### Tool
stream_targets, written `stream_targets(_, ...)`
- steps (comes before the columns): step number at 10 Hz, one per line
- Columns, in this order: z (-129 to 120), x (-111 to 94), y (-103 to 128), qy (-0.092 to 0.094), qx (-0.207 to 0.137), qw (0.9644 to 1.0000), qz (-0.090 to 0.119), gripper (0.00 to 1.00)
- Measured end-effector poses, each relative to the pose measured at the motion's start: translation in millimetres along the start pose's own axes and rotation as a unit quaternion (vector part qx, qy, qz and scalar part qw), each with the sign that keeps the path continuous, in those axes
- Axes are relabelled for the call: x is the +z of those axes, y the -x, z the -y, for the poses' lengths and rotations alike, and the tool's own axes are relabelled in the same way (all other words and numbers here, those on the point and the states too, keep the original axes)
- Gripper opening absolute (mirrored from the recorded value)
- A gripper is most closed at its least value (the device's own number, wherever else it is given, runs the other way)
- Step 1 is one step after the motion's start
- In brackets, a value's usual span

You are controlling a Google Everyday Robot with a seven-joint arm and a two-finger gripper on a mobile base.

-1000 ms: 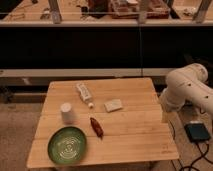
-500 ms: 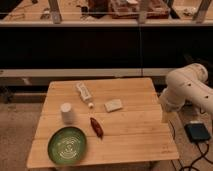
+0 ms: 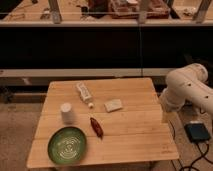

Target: Move the arm in a circular motion

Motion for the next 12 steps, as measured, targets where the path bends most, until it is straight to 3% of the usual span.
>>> stream_targets(5, -1, 0, 2, -0.001, -0.003, 1.0, 0.0, 0.65)
stream_targets(7, -10, -5, 21, -0.009, -0.035, 0.9993, 0.002, 0.65)
stream_targets(9, -19, -9, 57, -0.015, -0.07, 0.9974, 0.005, 0.65)
stream_targets(10, -26, -12, 93, -0.02, -0.096, 0.9952, 0.006, 0.65)
stream_targets(12, -32, -16, 132, -0.028, -0.126, 0.9917, 0.008, 0.65)
